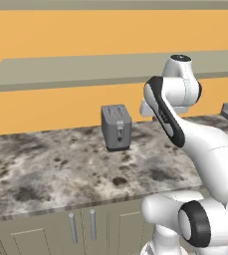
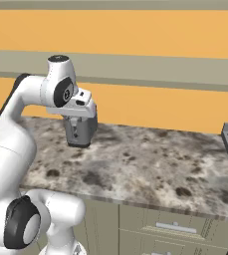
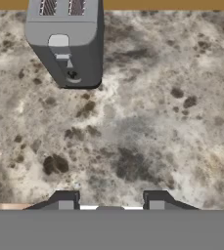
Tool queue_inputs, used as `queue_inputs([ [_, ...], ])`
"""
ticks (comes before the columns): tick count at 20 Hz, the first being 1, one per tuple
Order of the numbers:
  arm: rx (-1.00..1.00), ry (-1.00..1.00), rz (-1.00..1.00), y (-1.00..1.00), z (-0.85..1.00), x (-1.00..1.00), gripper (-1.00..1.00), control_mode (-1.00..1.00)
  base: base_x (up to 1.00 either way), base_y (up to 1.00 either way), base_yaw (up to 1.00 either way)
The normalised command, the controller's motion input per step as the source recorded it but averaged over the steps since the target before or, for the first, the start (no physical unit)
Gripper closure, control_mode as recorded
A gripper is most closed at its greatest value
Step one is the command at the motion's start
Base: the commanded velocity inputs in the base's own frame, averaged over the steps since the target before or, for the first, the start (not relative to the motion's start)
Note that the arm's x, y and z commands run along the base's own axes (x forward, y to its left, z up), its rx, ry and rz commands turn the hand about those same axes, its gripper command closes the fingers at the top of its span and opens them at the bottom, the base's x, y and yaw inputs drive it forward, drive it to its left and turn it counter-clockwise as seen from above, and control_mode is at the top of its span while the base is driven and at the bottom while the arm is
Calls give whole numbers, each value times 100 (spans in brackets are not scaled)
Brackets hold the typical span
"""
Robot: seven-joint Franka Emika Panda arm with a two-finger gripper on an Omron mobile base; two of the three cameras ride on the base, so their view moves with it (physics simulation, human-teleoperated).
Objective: Navigate to the stand mixer.
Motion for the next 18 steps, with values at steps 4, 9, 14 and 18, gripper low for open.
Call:
queue_inputs([
  [4, 0, 0, 0, 0, 0, -25, -100, -100, 0, 0, 0],
  [9, 0, -2, 0, 0, 0, -92, -100, -100, 0, 0, 0],
  [14, 0, -4, 0, 1, 0, -84, -100, -100, 0, 0, 0],
  [18, 0, 0, 0, 20, 21, -16, -100, -100, 0, 0, 0],
])
